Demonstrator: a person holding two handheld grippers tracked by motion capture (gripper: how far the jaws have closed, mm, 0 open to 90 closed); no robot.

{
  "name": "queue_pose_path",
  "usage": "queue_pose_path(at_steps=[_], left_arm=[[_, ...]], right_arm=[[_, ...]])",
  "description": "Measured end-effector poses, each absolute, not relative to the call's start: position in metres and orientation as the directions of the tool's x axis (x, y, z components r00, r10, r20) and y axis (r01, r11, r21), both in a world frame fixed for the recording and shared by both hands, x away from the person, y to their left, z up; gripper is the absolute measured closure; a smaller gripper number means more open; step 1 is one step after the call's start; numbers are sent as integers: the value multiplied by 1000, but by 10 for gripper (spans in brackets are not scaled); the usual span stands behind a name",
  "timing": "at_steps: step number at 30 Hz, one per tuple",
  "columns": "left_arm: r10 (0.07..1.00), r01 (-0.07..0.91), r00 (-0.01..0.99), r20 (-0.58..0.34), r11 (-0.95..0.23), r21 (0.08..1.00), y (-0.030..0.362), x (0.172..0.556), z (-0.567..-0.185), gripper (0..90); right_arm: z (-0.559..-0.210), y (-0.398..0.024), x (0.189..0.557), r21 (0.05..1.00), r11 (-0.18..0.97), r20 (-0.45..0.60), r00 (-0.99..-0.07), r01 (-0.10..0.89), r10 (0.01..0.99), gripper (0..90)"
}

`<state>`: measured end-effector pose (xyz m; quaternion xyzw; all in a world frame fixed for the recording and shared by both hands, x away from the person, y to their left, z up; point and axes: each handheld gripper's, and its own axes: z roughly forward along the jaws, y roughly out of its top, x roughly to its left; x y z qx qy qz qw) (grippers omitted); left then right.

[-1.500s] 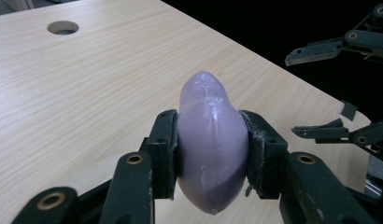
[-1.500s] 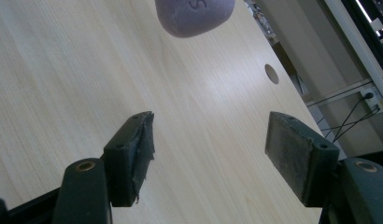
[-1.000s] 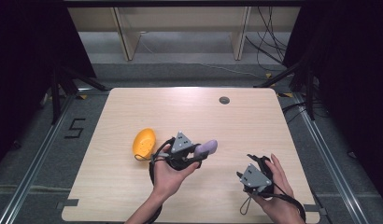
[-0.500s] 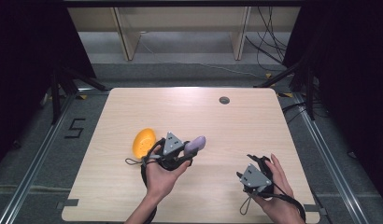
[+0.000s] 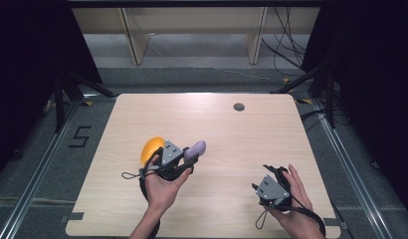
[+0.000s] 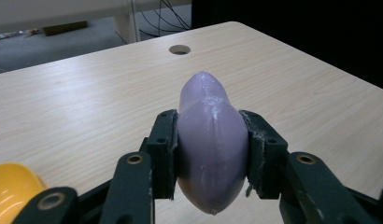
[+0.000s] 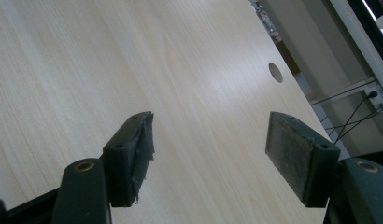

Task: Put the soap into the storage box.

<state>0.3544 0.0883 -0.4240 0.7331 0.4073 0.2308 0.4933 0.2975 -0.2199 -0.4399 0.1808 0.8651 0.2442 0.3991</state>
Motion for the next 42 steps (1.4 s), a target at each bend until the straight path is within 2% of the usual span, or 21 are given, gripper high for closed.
queue_pose_path(at_steps=[7,20,42], left_arm=[[856,365,515,-43,-174,914,99,353,-425,589],[897,370,438,-59,-120,921,122,354,-430,589],[977,384,205,-59,-25,923,160,363,-445,589]], right_arm=[[-441,-219,297,563,817,-597,-623,124,506,329],[-441,-219,298,563,817,-595,-624,125,506,328],[-441,-218,298,568,811,-577,-635,140,513,327]])
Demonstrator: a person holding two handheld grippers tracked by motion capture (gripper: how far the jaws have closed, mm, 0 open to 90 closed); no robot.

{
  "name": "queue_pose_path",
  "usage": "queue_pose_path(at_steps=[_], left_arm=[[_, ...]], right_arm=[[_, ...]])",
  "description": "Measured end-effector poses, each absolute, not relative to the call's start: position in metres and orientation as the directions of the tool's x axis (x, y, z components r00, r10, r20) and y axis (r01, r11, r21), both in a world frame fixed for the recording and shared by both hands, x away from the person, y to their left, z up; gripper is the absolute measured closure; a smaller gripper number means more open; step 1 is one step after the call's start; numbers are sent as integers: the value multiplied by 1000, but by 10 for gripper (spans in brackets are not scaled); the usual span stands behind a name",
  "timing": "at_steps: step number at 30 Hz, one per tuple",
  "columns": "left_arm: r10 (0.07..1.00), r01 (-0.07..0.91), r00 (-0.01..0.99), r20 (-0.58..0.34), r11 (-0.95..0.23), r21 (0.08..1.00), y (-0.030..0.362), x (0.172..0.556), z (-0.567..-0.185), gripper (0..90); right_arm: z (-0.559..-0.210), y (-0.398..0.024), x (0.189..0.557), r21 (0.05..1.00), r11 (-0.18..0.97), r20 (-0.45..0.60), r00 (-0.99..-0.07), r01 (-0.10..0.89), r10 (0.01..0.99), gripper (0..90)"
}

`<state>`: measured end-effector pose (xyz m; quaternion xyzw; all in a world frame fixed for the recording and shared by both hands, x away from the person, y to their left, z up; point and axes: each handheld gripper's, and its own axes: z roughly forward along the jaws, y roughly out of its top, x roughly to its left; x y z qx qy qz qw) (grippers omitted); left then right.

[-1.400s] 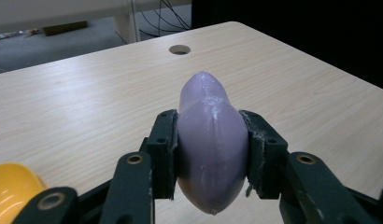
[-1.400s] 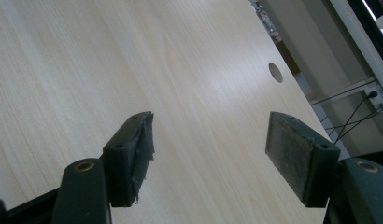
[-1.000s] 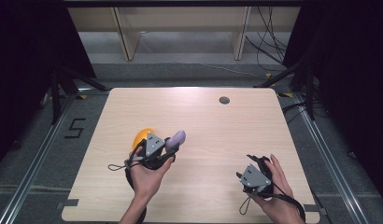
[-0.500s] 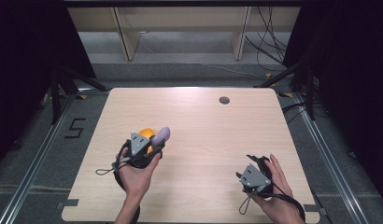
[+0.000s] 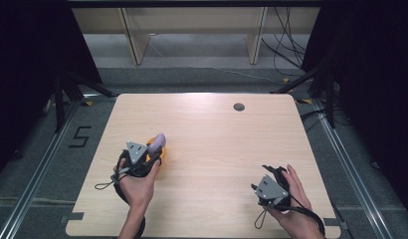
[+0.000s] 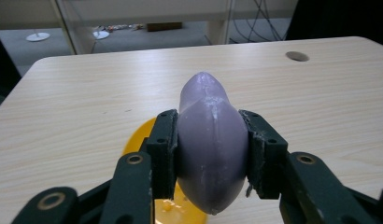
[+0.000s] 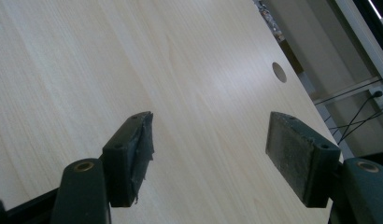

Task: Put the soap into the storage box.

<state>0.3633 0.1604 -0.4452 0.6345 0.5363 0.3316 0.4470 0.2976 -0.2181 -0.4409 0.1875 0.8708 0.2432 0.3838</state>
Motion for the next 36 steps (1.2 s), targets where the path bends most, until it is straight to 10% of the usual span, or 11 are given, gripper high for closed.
queue_pose_path(at_steps=[36], left_arm=[[989,459,142,-34,-36,888,170,394,-485,585]], right_arm=[[-443,-216,299,557,821,-587,-641,123,494,325]])
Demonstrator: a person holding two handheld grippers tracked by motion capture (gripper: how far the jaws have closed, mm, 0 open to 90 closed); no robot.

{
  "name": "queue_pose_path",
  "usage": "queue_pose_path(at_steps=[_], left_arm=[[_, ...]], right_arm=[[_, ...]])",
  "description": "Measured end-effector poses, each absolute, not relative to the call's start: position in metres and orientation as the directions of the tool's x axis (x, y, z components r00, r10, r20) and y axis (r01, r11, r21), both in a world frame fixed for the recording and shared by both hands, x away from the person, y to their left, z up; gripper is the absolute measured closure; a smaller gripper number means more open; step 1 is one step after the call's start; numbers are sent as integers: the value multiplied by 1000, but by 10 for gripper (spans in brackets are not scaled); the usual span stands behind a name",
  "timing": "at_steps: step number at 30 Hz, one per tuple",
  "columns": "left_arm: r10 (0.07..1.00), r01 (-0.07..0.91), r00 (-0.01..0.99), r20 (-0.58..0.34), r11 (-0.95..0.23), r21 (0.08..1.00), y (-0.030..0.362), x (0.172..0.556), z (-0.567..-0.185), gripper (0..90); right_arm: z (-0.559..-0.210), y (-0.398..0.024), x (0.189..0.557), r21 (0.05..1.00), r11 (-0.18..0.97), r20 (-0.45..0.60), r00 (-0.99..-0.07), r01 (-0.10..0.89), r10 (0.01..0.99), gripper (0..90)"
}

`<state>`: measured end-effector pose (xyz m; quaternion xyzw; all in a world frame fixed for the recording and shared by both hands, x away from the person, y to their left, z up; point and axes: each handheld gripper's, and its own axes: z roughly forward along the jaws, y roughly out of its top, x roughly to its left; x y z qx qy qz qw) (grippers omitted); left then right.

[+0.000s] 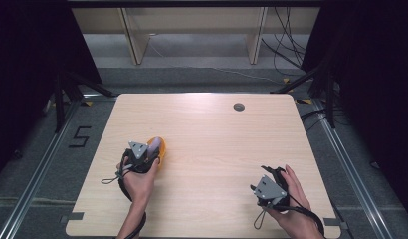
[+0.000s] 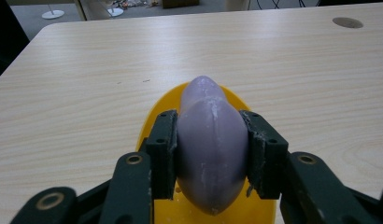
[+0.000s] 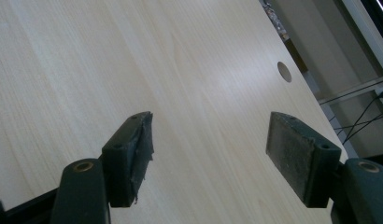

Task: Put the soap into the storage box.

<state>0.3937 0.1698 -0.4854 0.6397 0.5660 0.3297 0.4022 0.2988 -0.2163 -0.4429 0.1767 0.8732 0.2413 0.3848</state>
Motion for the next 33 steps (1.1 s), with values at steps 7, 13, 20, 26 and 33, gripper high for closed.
queue_pose_path(at_steps=[7,13,20,26,33], left_arm=[[987,523,156,-32,-55,850,168,394,-487,582],[987,527,155,-44,-45,849,168,392,-484,538],[986,486,156,-58,-26,873,171,382,-469,452],[979,468,192,-66,-32,883,168,370,-459,422],[950,466,306,-55,-99,879,144,352,-460,418]], right_arm=[[-443,-216,298,563,817,-583,-638,128,502,323],[-443,-216,298,563,816,-580,-640,132,504,322],[-443,-217,298,559,819,-580,-646,129,497,321],[-445,-217,298,563,813,-569,-646,145,509,319],[-446,-219,299,561,816,-570,-648,142,505,317]])
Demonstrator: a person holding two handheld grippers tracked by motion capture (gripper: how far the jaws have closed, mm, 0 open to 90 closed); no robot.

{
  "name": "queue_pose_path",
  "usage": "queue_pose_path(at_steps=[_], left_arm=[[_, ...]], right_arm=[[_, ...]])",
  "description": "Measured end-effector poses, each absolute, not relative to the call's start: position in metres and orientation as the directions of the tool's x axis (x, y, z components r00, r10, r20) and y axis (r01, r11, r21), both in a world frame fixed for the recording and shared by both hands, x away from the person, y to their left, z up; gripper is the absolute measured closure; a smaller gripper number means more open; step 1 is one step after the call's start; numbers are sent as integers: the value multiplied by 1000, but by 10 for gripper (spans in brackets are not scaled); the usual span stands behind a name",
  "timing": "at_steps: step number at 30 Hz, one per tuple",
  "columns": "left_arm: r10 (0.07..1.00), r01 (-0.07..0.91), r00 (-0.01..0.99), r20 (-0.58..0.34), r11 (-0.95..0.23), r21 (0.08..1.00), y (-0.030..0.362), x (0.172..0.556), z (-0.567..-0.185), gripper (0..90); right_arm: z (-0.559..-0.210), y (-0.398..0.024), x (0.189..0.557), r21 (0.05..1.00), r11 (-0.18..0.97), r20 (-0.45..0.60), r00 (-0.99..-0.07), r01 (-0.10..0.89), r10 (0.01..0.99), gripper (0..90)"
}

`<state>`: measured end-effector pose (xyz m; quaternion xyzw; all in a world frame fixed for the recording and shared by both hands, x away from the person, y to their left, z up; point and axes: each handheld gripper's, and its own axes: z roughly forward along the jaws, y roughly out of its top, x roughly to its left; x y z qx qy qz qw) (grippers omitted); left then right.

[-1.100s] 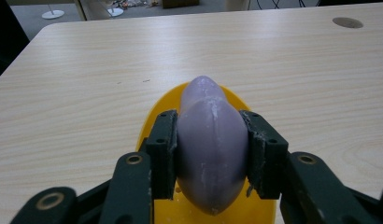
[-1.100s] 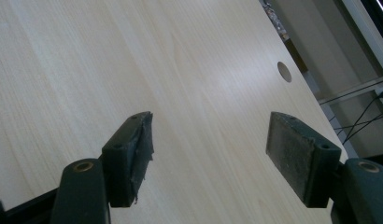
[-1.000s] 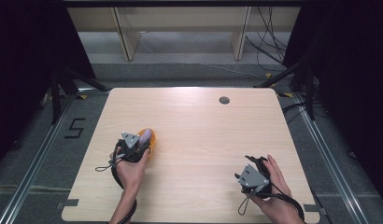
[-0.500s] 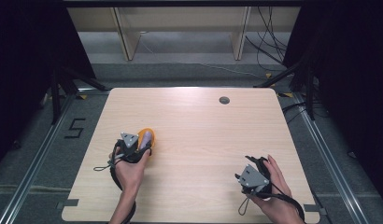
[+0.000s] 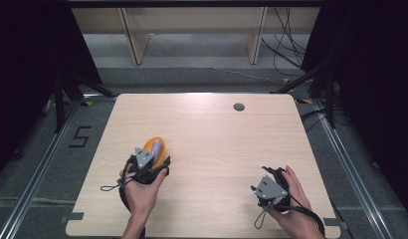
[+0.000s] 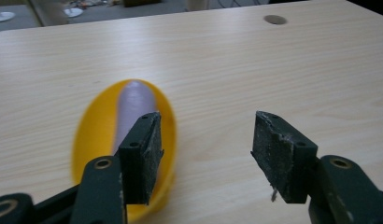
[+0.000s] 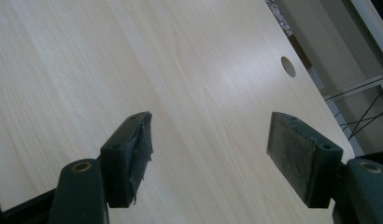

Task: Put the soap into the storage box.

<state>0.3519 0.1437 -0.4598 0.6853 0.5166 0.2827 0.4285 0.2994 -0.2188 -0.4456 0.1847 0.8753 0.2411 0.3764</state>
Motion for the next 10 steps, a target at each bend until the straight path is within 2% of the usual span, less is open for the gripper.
queue_pose_path(at_steps=[10], left_arm=[[904,504,420,-85,-155,850,110,344,-463,411]], right_arm=[[-446,-222,299,570,807,-558,-647,158,520,315]])
